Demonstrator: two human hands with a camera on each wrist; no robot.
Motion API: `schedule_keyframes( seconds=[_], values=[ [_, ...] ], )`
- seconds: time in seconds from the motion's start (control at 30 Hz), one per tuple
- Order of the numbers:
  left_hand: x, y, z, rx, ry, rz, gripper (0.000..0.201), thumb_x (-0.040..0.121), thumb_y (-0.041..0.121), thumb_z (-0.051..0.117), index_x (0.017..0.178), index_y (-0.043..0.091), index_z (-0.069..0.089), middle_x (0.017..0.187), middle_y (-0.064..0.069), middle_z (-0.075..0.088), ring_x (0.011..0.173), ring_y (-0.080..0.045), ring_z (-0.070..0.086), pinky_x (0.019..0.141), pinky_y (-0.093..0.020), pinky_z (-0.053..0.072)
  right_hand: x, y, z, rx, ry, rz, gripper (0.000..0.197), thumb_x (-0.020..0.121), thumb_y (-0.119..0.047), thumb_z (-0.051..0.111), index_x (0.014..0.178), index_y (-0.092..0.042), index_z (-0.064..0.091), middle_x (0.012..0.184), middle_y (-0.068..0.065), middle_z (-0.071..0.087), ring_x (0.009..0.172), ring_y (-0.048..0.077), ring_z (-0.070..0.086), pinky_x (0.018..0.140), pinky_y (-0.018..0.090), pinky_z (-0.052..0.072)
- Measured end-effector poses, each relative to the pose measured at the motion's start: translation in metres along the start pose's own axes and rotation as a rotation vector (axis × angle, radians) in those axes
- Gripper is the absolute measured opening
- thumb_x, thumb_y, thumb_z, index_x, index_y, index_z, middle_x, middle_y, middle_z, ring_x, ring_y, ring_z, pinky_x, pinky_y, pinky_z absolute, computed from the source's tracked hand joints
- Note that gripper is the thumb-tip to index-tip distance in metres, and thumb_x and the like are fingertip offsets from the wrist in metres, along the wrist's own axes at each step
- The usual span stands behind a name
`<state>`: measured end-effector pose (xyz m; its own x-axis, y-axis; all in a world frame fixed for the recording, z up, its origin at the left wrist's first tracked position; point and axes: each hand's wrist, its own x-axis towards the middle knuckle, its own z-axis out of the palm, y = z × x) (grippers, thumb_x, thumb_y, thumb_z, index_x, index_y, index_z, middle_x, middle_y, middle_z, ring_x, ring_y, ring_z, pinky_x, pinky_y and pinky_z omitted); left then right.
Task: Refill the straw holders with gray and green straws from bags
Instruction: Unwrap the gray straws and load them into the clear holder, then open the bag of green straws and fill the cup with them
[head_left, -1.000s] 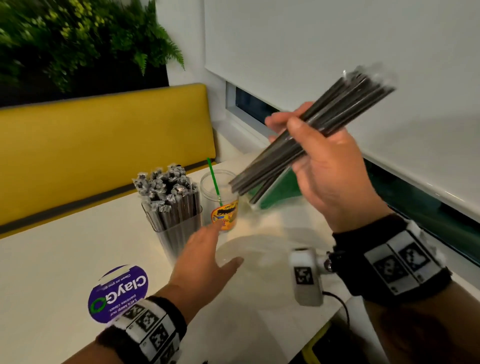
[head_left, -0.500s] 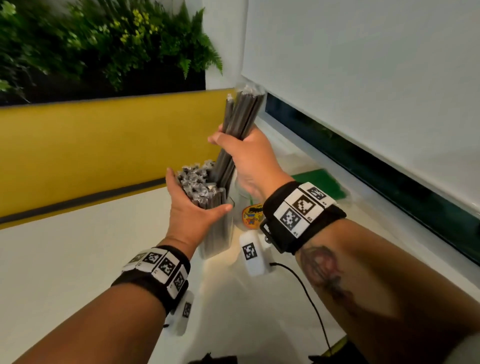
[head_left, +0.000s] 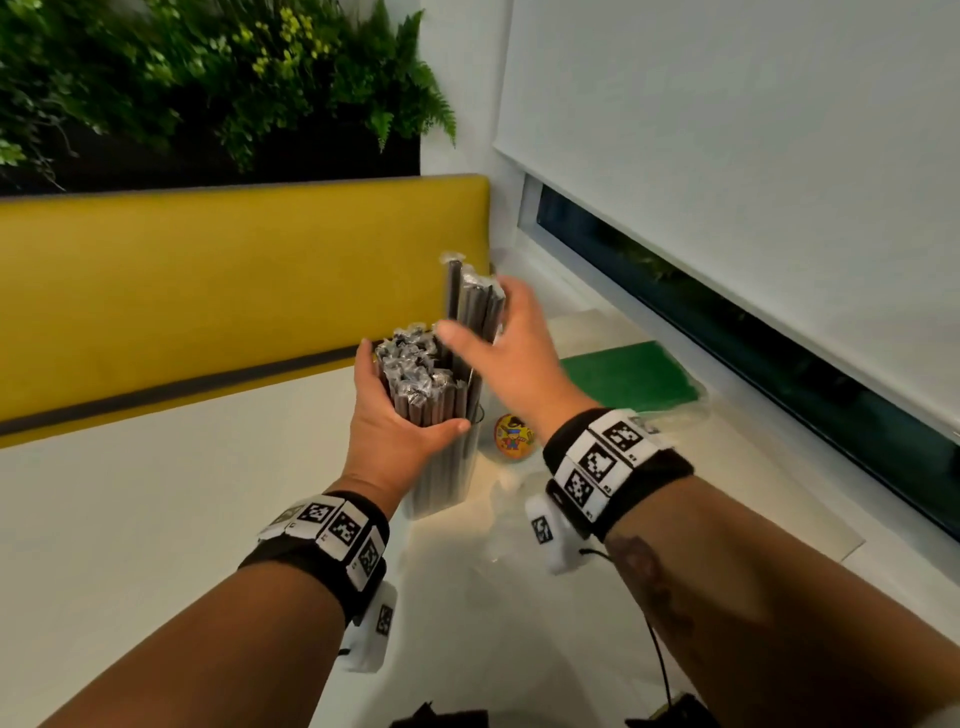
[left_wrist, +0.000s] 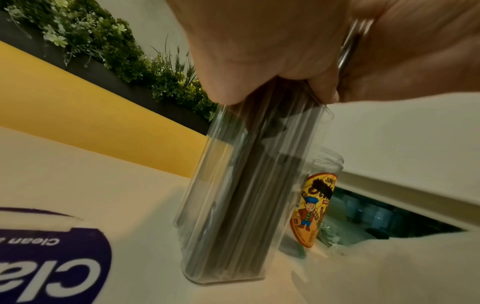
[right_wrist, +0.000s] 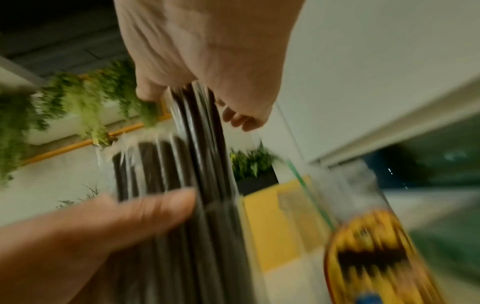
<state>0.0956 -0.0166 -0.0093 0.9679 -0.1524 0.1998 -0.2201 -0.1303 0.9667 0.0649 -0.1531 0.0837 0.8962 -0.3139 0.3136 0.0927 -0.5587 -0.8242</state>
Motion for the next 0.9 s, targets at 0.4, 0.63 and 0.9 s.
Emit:
schedule_keyframes(
  seconds=[0.4, 0.63, 0.9],
  values=[
    [0.003, -0.005, 0.003, 0.076, 0.011, 0.042, 0.130, 0.055, 0.028, 0.095, 0.155, 0.028, 0.011, 0.153, 0.007, 0.037, 0.135, -0.004, 0.040, 0.114, -0.031, 0.037, 0.010, 0.000, 0.016, -0.570, -0.634, -0.159, 0.061, 0.103, -0.049, 0.021, 0.155, -0.018, 0.012, 0.163, 0.001, 0.005, 0.149, 0.018, -0.009, 0.121, 0.046, 0.001],
    [0.002, -0.006, 0.002, 0.123, 0.017, 0.058, 0.129, 0.056, 0.028, 0.095, 0.155, 0.021, 0.013, 0.154, 0.003, 0.037, 0.134, -0.001, 0.037, 0.113, -0.026, 0.034, 0.008, -0.006, 0.007, -0.541, -0.677, -0.117, 0.069, 0.101, -0.057, 0.017, 0.155, -0.017, 0.002, 0.163, 0.000, -0.009, 0.148, 0.015, -0.011, 0.122, 0.044, 0.001],
    [-0.030, 0.015, -0.001, 0.433, 0.195, 0.446, 0.121, 0.065, 0.053, 0.079, 0.152, 0.003, 0.012, 0.159, -0.019, 0.018, 0.149, -0.026, 0.014, 0.124, -0.041, 0.013, -0.015, -0.053, -0.107, -0.064, -0.217, -0.052, 0.046, 0.102, -0.042, 0.041, 0.147, -0.033, 0.036, 0.150, -0.009, 0.042, 0.136, 0.005, 0.038, 0.106, 0.020, 0.027]
  ],
)
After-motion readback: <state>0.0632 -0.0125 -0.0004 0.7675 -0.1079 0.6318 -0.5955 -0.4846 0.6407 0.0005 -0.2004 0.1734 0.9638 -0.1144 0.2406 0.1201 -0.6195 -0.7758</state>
